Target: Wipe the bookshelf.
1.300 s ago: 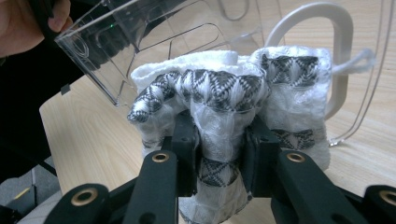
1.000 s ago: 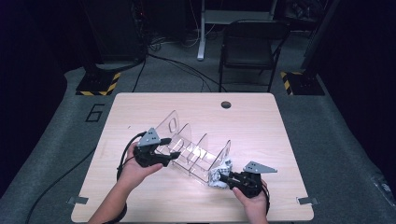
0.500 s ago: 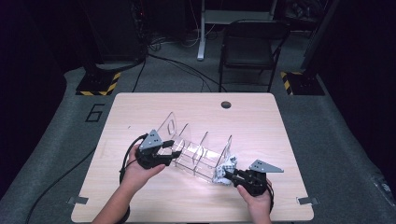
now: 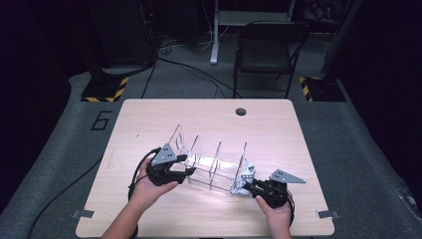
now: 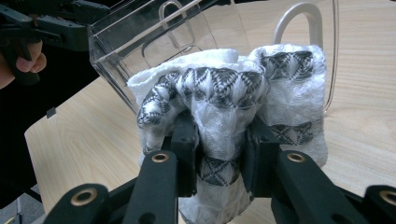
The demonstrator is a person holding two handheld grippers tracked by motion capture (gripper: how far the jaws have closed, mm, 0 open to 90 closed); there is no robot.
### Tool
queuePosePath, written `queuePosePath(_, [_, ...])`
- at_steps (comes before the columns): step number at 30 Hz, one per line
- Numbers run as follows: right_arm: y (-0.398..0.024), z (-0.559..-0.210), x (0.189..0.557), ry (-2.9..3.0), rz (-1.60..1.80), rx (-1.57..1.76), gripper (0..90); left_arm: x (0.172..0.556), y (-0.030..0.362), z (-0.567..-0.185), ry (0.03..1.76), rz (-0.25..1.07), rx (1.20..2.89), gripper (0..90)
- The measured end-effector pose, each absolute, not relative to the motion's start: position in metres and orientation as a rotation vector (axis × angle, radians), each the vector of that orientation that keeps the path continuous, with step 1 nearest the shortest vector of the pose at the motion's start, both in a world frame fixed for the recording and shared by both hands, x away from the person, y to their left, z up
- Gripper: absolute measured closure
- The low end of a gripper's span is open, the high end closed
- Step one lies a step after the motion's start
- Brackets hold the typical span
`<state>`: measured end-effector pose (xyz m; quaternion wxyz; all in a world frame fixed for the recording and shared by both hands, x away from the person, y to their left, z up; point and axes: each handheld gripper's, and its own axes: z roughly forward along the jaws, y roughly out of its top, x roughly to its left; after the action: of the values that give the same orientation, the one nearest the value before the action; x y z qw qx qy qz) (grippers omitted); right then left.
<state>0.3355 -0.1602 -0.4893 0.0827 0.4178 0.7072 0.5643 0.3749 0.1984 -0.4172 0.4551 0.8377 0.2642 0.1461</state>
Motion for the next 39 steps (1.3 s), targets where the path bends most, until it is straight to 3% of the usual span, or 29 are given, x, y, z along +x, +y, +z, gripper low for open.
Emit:
queuePosePath(3, [-0.161, -0.489, 0.335, 2.11, 1.691, 1.252, 69.7, 0.375, 0.196, -0.418, 0.653, 0.365, 2.071, 37.7])
queuePosePath(17, [-0.169, -0.488, 0.337, 2.086, 1.687, 1.275, 69.6, 0.363, 0.189, -0.423, 0.666, 0.411, 2.071, 39.5])
queuePosePath(23, [-0.175, -0.48, 0.335, 2.041, 1.723, 1.271, 69.6, 0.356, 0.183, -0.428, 0.673, 0.446, 2.135, 47.9])
queuePosePath(30, [-0.173, -0.475, 0.332, 2.04, 1.73, 1.239, 69.6, 0.354, 0.18, -0.427, 0.704, 0.443, 2.133, 48.8])
queuePosePath(39, [-0.176, -0.471, 0.332, 2.012, 1.739, 1.239, 69.4, 0.355, 0.182, -0.42, 0.73, 0.357, 2.135, 56.4])
